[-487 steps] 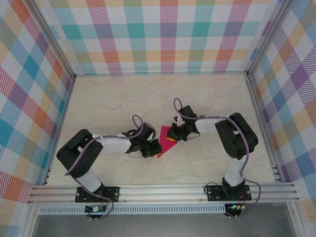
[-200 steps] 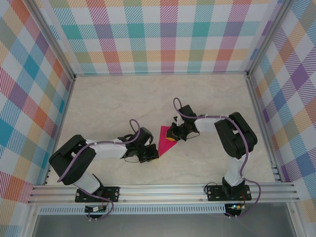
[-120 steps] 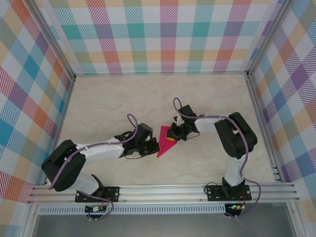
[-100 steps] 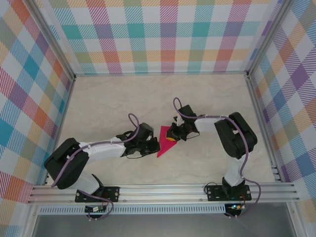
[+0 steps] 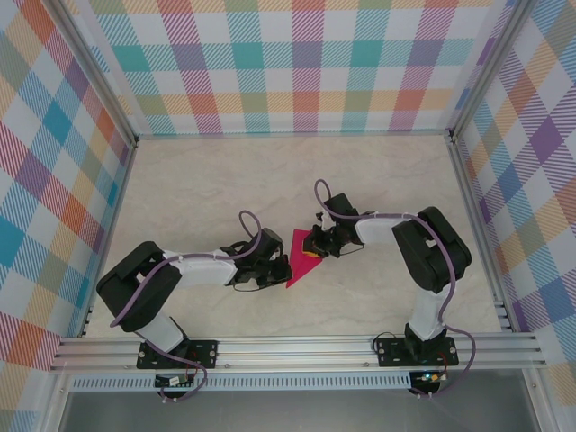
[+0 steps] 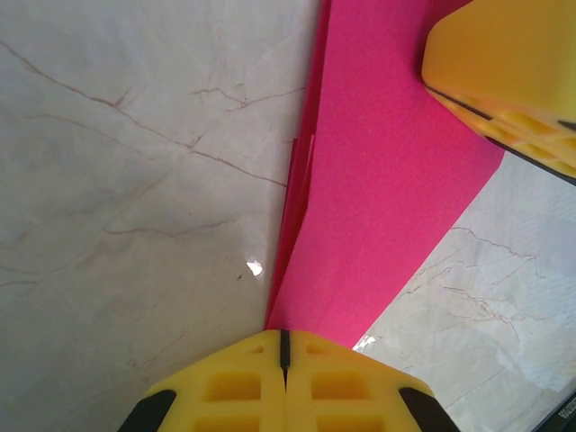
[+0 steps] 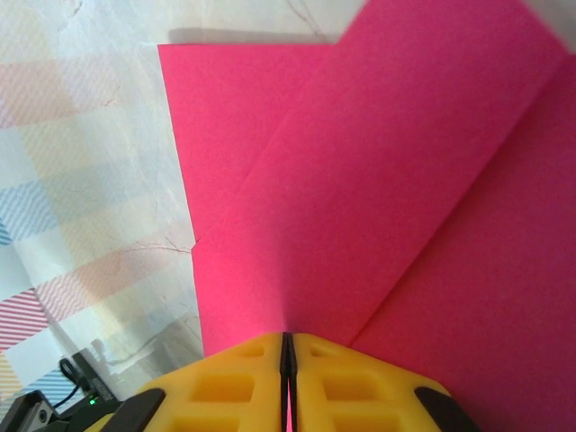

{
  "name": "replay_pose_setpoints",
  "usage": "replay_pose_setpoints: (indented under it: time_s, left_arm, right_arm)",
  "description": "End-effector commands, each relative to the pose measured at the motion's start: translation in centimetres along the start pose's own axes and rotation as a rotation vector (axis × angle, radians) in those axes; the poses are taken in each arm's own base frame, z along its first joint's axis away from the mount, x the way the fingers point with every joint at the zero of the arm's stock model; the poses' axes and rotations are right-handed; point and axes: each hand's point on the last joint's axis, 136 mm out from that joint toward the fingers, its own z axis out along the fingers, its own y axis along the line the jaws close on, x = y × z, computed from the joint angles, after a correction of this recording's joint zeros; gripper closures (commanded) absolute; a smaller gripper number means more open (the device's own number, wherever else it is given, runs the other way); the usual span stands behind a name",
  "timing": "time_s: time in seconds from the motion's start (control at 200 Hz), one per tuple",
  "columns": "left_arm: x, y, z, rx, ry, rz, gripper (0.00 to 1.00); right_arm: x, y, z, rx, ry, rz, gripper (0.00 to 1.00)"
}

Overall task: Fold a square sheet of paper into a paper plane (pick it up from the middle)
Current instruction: Fourth fold the wing at the center of the table.

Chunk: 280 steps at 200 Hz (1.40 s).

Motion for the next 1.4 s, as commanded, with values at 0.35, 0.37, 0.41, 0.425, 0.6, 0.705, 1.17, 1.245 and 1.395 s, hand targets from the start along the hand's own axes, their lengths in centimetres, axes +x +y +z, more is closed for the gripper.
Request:
replay_pose_setpoints:
  time_s: [0.35,0.37,0.41,0.425,0.6,0.705,1.17,1.245,1.395]
  left_arm:
    - [2.1,3.7,0.6,-0.111,0.050,-0.027,1.00]
    - [2.1,3.7,0.6,-0.108,0.050,-0.027,1.00]
    - [2.2,3.7,0.6,-0.109,0.052,-0.027,1.00]
    - [2.1,3.6,0.6,-0.107,0.050,-0.027,1.00]
    - [2.1,3.1,0.6,-0.087,0.052,-0.028,1.00]
    - [1.8,2.1,0.4,-0.047,0.042,-0.021,1.00]
    - [0.1,-3.0,-0.6,0.191,-0.031,0.012,0.96]
    - [0.3,-2.3,0.0,0.168,-0.018,0.001,0.98]
    - [1.1,0.5,0.9,0.067,0.002,-0.018,1.00]
  right_arm:
    - [4.0,2.5,0.6,0.030,-0.002,-0.084,0.89]
    - [4.1,2.5,0.7,0.029,0.003,-0.084,0.89]
    - [4.2,2.4,1.0,0.032,0.011,-0.084,0.89]
    - [4.3,2.3,1.1,0.035,0.014,-0.083,0.89]
    - [4.6,1.2,2.2,0.065,0.048,-0.071,0.90]
    - [4.7,0.2,2.6,0.102,0.059,-0.061,0.90]
    - [4.6,0.5,2.4,0.096,0.049,-0.062,0.91]
    - [4.6,0.5,2.4,0.097,0.050,-0.063,0.91]
    - [4.5,0.3,2.4,0.104,0.048,-0.067,0.91]
